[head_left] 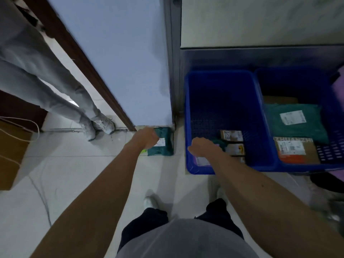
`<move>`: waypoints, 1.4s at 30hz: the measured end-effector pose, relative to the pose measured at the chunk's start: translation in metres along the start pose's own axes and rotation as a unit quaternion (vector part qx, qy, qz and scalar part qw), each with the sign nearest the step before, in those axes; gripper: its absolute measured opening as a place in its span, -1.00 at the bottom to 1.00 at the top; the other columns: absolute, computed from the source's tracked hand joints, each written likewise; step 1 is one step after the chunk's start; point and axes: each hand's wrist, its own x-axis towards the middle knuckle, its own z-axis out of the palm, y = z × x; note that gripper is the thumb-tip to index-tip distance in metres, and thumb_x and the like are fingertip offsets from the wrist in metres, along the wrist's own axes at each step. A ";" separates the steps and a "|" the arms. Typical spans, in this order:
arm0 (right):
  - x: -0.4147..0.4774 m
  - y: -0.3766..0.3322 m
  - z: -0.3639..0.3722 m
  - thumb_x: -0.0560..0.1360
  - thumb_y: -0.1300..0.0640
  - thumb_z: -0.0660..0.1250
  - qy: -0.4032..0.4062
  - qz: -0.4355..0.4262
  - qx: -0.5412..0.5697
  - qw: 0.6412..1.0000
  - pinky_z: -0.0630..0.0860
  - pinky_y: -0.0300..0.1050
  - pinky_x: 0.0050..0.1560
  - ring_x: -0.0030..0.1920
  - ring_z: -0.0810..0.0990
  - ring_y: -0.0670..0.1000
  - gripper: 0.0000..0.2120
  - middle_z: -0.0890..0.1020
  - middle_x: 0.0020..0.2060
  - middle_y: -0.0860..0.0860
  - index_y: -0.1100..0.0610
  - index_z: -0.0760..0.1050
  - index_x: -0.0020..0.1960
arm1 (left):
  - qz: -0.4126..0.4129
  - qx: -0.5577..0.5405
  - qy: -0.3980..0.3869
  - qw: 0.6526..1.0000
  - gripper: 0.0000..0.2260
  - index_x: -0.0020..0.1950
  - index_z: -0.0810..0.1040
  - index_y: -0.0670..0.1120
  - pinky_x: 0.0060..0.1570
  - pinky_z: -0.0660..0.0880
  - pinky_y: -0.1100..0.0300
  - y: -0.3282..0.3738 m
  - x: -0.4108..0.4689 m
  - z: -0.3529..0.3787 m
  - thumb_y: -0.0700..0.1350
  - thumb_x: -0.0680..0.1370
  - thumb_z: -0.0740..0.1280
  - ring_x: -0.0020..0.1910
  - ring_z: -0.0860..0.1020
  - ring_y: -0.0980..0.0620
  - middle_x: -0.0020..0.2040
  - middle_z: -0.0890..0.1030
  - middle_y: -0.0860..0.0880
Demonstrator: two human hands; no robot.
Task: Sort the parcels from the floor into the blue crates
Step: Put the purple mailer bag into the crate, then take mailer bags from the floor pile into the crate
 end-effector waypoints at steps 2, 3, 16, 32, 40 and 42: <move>0.001 -0.025 0.020 0.66 0.07 0.13 0.005 0.015 0.001 1.000 0.40 -0.09 -0.17 -0.21 0.45 0.07 -0.74 0.43 -0.24 0.03 0.19 0.42 -0.14 | 0.012 0.027 0.000 1.000 -0.73 0.19 0.59 -0.20 0.09 0.46 0.07 -0.026 -0.001 -0.012 -0.10 0.64 0.19 0.15 0.56 -0.17 0.13 0.60 -0.14; 0.000 -0.037 0.028 0.66 0.08 0.13 0.002 0.021 0.004 1.000 0.40 -0.09 -0.16 -0.19 0.46 0.07 -0.76 0.44 -0.21 0.05 0.19 0.43 -0.09 | 0.014 0.036 -0.007 0.999 -0.73 0.18 0.58 -0.21 0.09 0.47 0.07 -0.039 0.003 -0.016 -0.11 0.63 0.18 0.15 0.57 -0.18 0.15 0.61 -0.14; 0.025 -0.073 0.065 0.63 0.04 0.14 -0.030 0.065 0.034 0.997 0.37 -0.08 -0.27 -0.26 0.46 0.03 -0.76 0.44 -0.26 0.03 0.14 0.38 -0.15 | 0.038 -0.011 -0.067 0.997 -0.76 0.04 0.62 -0.20 0.10 0.54 -0.03 -0.092 0.037 -0.038 -0.09 0.54 0.25 0.06 0.62 -0.18 0.06 0.67 -0.19; 0.173 -0.073 0.093 0.59 0.08 0.15 -0.081 0.050 0.065 0.993 0.54 -0.02 -0.06 -0.02 0.59 0.13 -0.69 0.59 0.00 0.12 0.26 0.51 0.17 | -0.066 -0.084 -0.122 0.987 -0.74 0.10 0.63 -0.16 0.12 0.52 0.07 -0.126 0.134 0.025 -0.05 0.60 0.23 0.09 0.58 -0.14 0.10 0.64 -0.15; 0.274 -0.067 0.154 0.59 0.26 0.12 -0.115 0.098 0.045 0.987 0.50 -0.07 -0.12 -0.05 0.51 0.08 -0.74 0.47 0.32 0.18 0.24 0.44 0.24 | -0.104 -0.138 -0.178 0.969 -0.85 0.11 0.61 0.00 -0.05 0.41 0.22 -0.198 0.250 0.093 -0.06 0.56 0.35 0.03 0.58 -0.05 0.08 0.63 -0.04; 0.305 -0.067 0.174 0.58 0.28 0.11 -0.114 0.110 0.046 0.986 0.44 -0.10 -0.22 -0.07 0.51 0.07 -0.74 0.49 0.29 0.18 0.23 0.44 0.22 | -0.108 -0.148 -0.187 0.965 -0.79 0.19 0.60 -0.01 -0.12 0.42 0.23 -0.215 0.279 0.115 -0.07 0.56 0.35 -0.05 0.57 -0.01 0.00 0.63 -0.02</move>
